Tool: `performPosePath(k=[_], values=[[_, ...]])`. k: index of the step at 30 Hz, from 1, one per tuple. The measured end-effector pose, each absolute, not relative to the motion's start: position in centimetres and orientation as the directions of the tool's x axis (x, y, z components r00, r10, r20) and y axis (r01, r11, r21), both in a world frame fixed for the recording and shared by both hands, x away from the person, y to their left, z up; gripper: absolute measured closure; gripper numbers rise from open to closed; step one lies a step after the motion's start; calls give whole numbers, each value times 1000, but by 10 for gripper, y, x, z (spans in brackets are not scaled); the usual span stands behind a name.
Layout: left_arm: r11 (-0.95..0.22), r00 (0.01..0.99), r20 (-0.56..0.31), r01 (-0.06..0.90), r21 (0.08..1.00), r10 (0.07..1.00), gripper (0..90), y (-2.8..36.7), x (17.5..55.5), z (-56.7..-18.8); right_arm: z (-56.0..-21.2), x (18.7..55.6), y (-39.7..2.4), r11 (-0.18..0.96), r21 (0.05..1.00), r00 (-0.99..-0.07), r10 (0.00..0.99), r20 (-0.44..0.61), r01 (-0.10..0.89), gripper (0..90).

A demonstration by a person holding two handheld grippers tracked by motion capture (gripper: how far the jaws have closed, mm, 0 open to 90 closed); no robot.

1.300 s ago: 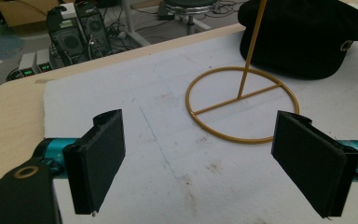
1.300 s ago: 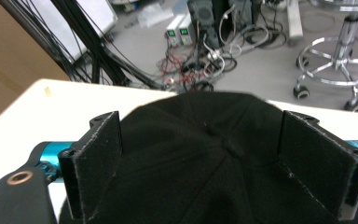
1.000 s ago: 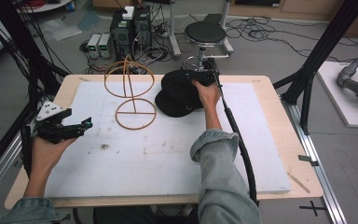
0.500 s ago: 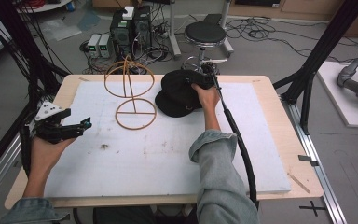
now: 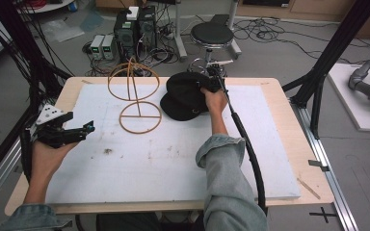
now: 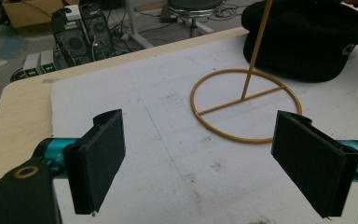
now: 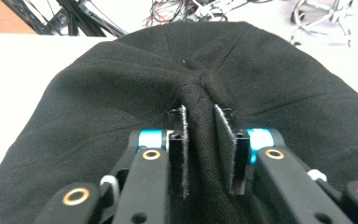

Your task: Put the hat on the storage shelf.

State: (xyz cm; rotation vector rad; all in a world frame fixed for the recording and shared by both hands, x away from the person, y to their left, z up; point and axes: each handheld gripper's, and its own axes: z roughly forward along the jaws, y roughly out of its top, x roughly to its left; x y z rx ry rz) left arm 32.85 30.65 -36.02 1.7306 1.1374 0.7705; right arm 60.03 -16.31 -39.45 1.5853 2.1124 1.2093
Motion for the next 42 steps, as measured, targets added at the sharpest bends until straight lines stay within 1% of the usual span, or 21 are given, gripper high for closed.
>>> performPosePath(k=[3,4,7,9,12,18,30,36,42], values=[[-173,382,22,364,915,924,178,307,329,-360,-390,598,-162,62,729,-376,885,276,681,830],[-173,382,23,364,915,924,178,307,329,-360,-387,597,-162,64,736,-380,884,272,674,833],[-172,381,22,365,915,924,178,307,328,-360,-377,594,-166,24,725,-341,893,294,688,843],[-172,380,23,364,915,925,178,307,328,-360,-372,592,-169,9,730,-332,894,300,684,845],[-172,381,24,360,917,924,178,306,327,-358,-361,587,-171,30,759,-344,902,259,651,848],[-170,381,25,352,920,924,178,307,326,-356,-341,578,-171,50,799,-359,909,212,599,851],[-169,381,27,345,923,924,178,308,325,-354,-300,559,-180,28,867,-369,911,182,497,850],[-167,380,28,340,926,925,178,308,325,-352,-274,547,-191,-27,897,-368,906,209,442,850],[-166,380,27,337,927,924,178,307,325,-351,-250,535,-199,-105,916,-398,877,269,387,850]])
